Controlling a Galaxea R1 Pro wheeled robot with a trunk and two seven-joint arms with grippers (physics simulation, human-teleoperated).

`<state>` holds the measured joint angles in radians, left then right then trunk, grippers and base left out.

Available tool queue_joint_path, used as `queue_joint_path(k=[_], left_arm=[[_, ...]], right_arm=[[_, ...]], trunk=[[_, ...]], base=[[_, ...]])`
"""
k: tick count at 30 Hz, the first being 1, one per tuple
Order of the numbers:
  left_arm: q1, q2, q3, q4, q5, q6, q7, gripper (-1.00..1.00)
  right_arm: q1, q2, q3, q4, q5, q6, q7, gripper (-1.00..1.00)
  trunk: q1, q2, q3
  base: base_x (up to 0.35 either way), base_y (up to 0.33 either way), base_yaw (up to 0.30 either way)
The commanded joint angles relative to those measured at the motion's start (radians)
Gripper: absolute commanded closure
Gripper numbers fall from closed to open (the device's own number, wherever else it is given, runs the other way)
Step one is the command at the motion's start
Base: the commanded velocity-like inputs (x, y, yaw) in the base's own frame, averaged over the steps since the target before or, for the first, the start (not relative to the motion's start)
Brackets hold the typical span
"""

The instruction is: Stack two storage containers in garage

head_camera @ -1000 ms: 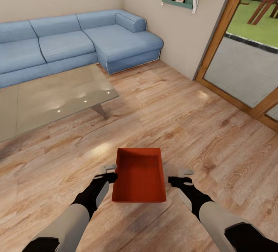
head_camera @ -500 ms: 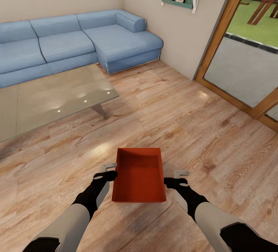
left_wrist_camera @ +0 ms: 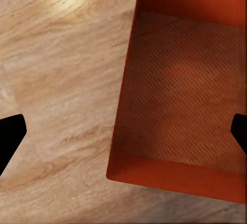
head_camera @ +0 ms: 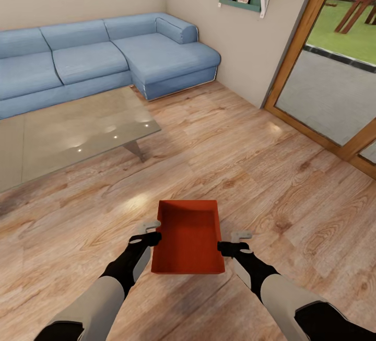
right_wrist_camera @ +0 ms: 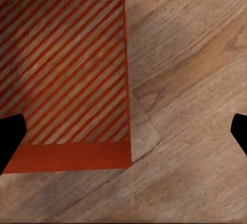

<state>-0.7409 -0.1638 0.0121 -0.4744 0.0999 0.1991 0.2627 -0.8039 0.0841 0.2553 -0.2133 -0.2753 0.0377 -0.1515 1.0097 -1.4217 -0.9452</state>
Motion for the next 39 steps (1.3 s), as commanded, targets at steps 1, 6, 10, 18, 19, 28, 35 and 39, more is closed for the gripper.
queue_joint_path(k=[1, 6, 10, 18, 19, 28, 35, 39], left_arm=[[0.000, -0.002, 0.001, -0.002, 0.010, 0.004, 0.004, -1.00], [0.000, -0.004, 0.001, 0.000, 0.011, 0.005, 0.004, -1.00], [0.000, -0.004, 0.001, 0.006, 0.012, 0.005, 0.002, -1.00], [0.000, -0.001, 0.000, 0.008, 0.010, 0.004, 0.003, -1.00], [0.000, -0.001, 0.000, 0.008, 0.010, 0.004, 0.003, -1.00], [0.000, -0.002, 0.000, 0.015, 0.016, 0.005, 0.004, -1.00], [0.000, -0.003, 0.001, 0.066, 0.015, 0.005, 0.004, -1.00], [0.000, -0.002, 0.001, 0.078, 0.016, 0.005, 0.005, -1.00]], right_arm=[[-0.001, 0.000, 0.009, 0.000, -0.009, 0.004, -0.005, -1.00], [0.000, -0.001, 0.009, 0.003, -0.008, 0.004, -0.002, -1.00], [-0.001, -0.001, 0.009, 0.003, -0.008, 0.004, -0.002, -1.00], [-0.001, -0.002, 0.008, 0.003, -0.008, 0.004, -0.002, -1.00], [-0.001, -0.002, 0.008, 0.003, -0.008, 0.004, -0.002, -1.00], [0.000, -0.002, 0.008, 0.010, -0.009, 0.003, -0.002, -1.00], [0.000, 0.000, 0.009, 0.039, -0.008, -0.014, -0.002, -1.00], [-0.001, 0.001, 0.009, 0.044, -0.008, -0.019, -0.002, -1.00]], trunk=[[0.000, 0.000, -0.001], [0.000, 0.000, -0.001], [0.000, 0.000, -0.001], [0.000, 0.000, -0.001], [0.000, 0.000, -0.001], [0.000, 0.000, -0.001], [0.000, 0.000, -0.001], [0.000, 0.000, -0.001]], base=[[0.000, 0.000, 0.000], [0.000, 0.000, 0.000], [0.040, 0.000, 0.000], [0.145, 0.000, 0.000], [0.042, 0.000, 0.000], [0.010, 0.000, 0.000], [0.000, 0.000, 0.000], [0.000, 0.000, 0.000]])
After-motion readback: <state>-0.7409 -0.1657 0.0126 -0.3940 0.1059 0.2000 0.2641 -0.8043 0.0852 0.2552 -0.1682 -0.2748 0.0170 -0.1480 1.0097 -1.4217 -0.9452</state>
